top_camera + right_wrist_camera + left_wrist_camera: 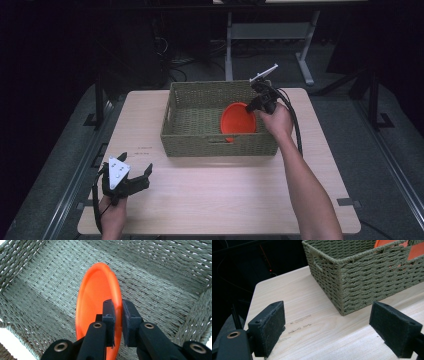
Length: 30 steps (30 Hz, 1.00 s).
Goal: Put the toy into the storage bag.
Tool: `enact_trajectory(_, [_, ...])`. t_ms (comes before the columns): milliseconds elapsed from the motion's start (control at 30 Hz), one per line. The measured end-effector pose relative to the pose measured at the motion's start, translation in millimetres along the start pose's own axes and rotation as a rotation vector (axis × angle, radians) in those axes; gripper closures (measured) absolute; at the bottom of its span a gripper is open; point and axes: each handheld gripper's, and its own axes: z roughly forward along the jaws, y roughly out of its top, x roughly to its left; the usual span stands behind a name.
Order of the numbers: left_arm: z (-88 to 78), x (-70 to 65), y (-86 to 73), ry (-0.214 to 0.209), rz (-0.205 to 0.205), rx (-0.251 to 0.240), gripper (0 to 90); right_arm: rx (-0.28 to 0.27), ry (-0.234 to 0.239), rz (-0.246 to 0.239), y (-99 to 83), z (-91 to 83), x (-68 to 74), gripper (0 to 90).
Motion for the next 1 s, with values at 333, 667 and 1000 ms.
enact_trajectory(333, [-1.0, -1.6, 0.4, -0.002, 0.007, 0.0, 12.8, 0.017, -0.01, -0.003, -1.1, -1.4, -1.4, 76.3])
enact_trajectory(667, [0.0, -1.8, 0.5, 0.0, 0.005, 0.002, 12.8, 0.007, -0.034, 0.016, -3.3, -7.0, -6.6, 73.5])
enact_trajectory(1000, [0.9, -0.9, -0.1, 0.007, -0.006, 0.004, 12.8, -0.008, 0.006, 0.03, -8.6, -9.7, -13.1, 71.2])
